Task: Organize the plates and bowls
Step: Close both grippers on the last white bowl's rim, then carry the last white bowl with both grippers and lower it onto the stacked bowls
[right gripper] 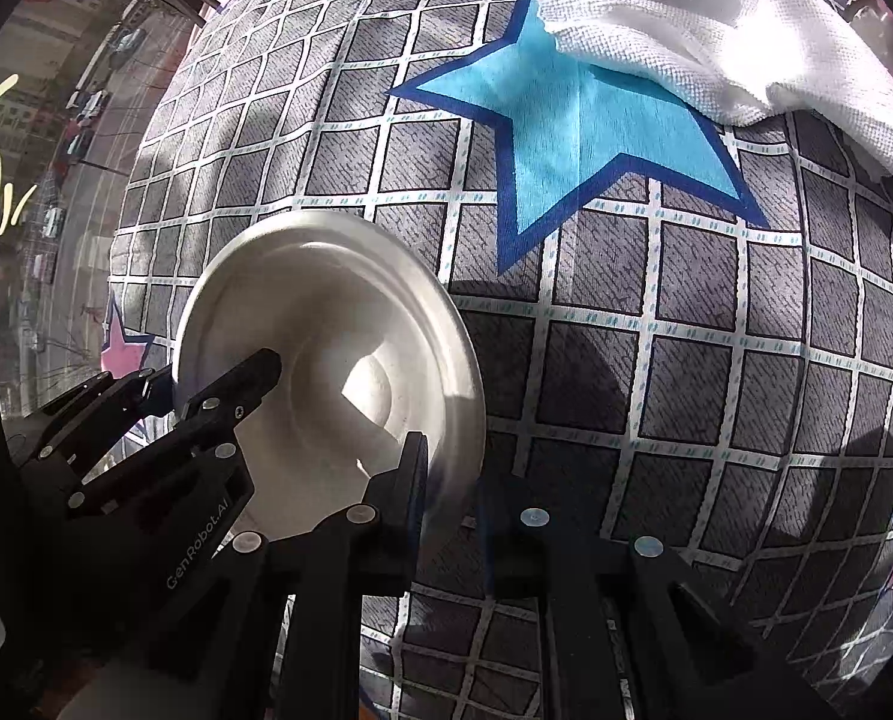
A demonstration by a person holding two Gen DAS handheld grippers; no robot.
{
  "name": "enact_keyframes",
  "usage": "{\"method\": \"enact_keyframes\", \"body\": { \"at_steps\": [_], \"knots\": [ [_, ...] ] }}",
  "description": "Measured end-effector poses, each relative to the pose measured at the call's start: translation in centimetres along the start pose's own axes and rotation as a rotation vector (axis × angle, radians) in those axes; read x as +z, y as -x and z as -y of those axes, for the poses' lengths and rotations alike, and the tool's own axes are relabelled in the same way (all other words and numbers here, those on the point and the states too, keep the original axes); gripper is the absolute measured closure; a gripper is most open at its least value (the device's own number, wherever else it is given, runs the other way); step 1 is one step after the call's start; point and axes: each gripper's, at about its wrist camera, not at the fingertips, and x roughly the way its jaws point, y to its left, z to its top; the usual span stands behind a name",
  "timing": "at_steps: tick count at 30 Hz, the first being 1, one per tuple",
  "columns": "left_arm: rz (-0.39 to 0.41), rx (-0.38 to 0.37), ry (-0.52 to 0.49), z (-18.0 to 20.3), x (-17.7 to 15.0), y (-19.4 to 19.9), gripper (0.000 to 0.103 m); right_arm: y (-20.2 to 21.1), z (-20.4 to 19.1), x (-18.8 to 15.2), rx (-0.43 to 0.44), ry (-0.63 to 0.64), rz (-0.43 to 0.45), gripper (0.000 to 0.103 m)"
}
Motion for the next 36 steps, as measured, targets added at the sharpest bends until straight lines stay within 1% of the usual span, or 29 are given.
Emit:
{"method": "enact_keyframes", "body": {
  "at_steps": [3, 7, 10, 15, 20, 25, 28, 30, 34, 36],
  "knots": [
    [-0.010, 0.014, -0.013, 1.1, -2.3, 0.6, 0.074, 0.0, 0.5, -1.6, 0.006, -0.025, -0.032, 0.087],
    [-0.041, -0.012, -0.008, 2.3, -5.2, 0.9, 0.074, -0.1, 0.6, -4.1, 0.011, -0.033, -0.061, 0.087],
    [-0.051, -0.016, -0.009, 3.1, -7.2, 1.2, 0.074, -0.2, 0.7, -6.4, 0.015, -0.039, -0.087, 0.087],
    [-0.067, -0.016, -0.002, 4.5, -11.2, 1.9, 0.074, -0.2, 0.5, -9.7, 0.004, -0.026, -0.106, 0.087],
    [-0.090, -0.013, -0.009, 5.7, -14.8, 2.4, 0.074, -0.6, 0.1, -12.2, 0.006, -0.031, -0.131, 0.087],
    [-0.104, -0.010, 0.006, 6.6, -18.2, 3.1, 0.074, -0.8, -1.0, -13.6, -0.003, -0.015, -0.132, 0.086],
    [-0.094, -0.005, 0.013, 6.2, -19.5, 3.8, 0.074, -0.4, -1.7, -14.2, 0.002, 0.001, -0.124, 0.086],
    [-0.082, 0.000, 0.010, 5.7, -21.3, 4.3, 0.074, -0.1, -2.2, -14.4, 0.000, 0.008, -0.112, 0.086],
    [-0.060, 0.005, 0.007, 6.5, -21.2, 6.1, 0.074, 1.1, -2.1, -14.9, -0.003, 0.006, -0.088, 0.086],
    [-0.047, 0.003, 0.006, 7.9, -21.9, 7.5, 0.074, 1.9, -1.6, -15.4, -0.001, -0.001, -0.076, 0.086]
  ]
}}
